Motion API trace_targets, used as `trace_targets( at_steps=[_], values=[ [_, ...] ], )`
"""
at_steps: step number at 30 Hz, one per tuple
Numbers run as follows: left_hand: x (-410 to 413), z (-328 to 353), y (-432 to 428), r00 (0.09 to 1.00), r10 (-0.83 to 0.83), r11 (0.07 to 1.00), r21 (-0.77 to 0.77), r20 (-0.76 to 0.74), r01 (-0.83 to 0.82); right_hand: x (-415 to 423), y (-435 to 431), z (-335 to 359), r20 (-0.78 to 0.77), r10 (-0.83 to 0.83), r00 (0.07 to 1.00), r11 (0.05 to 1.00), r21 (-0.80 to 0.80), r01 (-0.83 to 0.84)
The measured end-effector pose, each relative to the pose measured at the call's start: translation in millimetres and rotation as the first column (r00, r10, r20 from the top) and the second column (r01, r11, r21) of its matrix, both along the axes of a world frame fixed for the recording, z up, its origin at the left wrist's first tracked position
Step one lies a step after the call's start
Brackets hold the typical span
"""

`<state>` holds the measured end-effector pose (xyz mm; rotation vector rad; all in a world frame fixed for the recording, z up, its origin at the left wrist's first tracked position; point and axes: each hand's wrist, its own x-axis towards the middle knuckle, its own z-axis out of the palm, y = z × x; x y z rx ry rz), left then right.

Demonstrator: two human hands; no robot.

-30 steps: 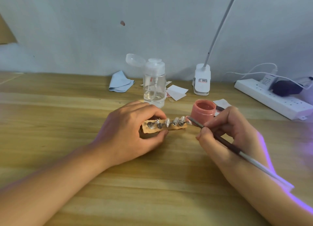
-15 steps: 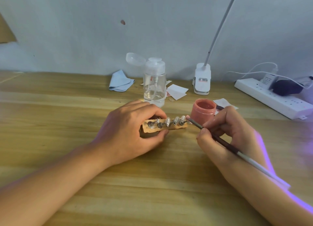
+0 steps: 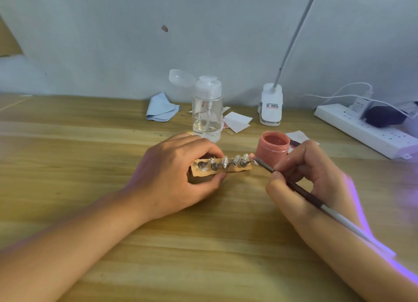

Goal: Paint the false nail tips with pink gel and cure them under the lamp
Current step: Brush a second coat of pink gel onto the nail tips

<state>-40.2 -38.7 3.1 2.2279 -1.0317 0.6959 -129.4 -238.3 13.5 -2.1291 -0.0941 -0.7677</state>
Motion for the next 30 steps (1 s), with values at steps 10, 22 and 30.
trace_targets(
  at_steps=[10,22,30],
  values=[
    [-0.1,0.1,0.3,1.0,0.007,1.0,0.003,-0.001,-0.007,-0.8,1.9,1.3,-0.01,-0.003,1.0,1.0,-0.022,0.003],
    [-0.1,0.3,0.5,1.0,0.003,1.0,0.005,0.0,-0.003,-2.2,1.8,2.2,-0.007,-0.009,1.0,0.999,-0.045,0.008],
    [-0.8,0.1,0.2,1.0,0.007,1.0,0.006,0.003,-0.007,-1.7,1.6,1.5,-0.011,-0.021,1.0,0.999,-0.043,0.02]
  ],
)
